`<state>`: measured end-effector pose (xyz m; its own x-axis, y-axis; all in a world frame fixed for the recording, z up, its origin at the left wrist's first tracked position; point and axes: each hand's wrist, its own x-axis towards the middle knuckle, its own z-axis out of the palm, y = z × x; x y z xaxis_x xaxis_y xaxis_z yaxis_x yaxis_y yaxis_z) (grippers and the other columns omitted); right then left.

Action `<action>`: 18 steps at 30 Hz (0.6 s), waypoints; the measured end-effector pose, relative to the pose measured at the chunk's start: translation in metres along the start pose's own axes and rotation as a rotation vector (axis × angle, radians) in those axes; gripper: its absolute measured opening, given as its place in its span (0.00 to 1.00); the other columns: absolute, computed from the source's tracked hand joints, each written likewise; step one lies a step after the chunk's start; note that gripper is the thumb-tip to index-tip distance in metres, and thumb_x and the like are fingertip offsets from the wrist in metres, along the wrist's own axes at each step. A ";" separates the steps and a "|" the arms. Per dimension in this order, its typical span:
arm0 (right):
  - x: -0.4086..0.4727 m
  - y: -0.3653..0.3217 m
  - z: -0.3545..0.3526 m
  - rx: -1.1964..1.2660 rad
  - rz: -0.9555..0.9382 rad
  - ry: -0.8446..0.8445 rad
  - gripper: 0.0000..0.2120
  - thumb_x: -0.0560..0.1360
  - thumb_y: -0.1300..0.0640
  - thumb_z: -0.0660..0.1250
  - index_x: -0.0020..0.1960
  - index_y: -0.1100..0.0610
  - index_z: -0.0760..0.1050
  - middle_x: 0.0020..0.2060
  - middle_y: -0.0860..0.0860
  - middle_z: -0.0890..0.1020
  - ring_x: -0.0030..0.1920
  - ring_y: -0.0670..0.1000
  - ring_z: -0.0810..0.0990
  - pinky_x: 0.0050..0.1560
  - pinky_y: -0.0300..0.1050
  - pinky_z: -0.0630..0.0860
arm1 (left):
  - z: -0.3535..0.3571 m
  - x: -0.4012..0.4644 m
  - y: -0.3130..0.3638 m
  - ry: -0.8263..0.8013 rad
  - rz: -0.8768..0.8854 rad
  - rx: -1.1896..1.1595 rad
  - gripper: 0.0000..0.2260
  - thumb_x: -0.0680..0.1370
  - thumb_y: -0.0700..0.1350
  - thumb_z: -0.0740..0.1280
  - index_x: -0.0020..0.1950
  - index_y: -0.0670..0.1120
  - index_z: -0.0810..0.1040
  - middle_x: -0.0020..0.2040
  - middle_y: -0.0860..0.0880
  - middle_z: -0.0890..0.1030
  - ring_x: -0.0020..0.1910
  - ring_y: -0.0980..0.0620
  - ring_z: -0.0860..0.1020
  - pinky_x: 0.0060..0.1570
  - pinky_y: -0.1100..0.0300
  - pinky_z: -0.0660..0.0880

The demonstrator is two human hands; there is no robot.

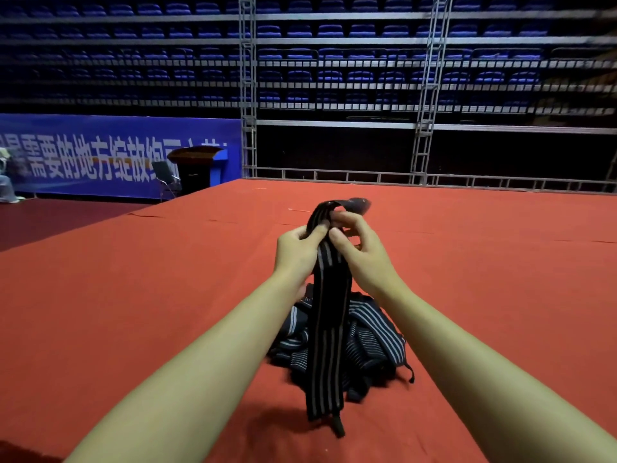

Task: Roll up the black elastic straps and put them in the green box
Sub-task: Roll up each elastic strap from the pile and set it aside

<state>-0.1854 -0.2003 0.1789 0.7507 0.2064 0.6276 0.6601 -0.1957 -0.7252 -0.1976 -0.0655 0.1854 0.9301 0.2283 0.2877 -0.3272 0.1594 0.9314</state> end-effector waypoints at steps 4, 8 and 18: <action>-0.012 0.017 0.002 0.085 0.117 -0.054 0.29 0.78 0.46 0.73 0.75 0.40 0.66 0.68 0.47 0.75 0.69 0.46 0.75 0.70 0.50 0.74 | 0.000 -0.004 0.003 -0.045 0.005 0.005 0.09 0.82 0.50 0.69 0.56 0.46 0.84 0.47 0.46 0.88 0.47 0.46 0.86 0.43 0.54 0.81; -0.025 0.021 0.002 0.337 0.366 -0.128 0.23 0.78 0.53 0.73 0.71 0.54 0.72 0.54 0.56 0.87 0.54 0.58 0.87 0.58 0.56 0.82 | -0.009 -0.002 0.001 -0.009 0.014 0.085 0.12 0.81 0.52 0.70 0.52 0.44 0.85 0.46 0.46 0.88 0.47 0.46 0.87 0.50 0.48 0.83; -0.037 0.033 -0.004 0.334 0.448 -0.167 0.19 0.81 0.44 0.67 0.56 0.60 0.84 0.52 0.61 0.86 0.51 0.58 0.85 0.60 0.60 0.80 | -0.049 0.007 -0.009 0.073 0.078 0.433 0.08 0.80 0.53 0.71 0.50 0.49 0.85 0.45 0.48 0.86 0.41 0.52 0.81 0.44 0.57 0.77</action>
<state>-0.1916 -0.2185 0.1332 0.9226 0.3266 0.2051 0.2141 0.0087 -0.9768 -0.1966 -0.0185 0.1684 0.8861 0.2937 0.3586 -0.2811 -0.2747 0.9195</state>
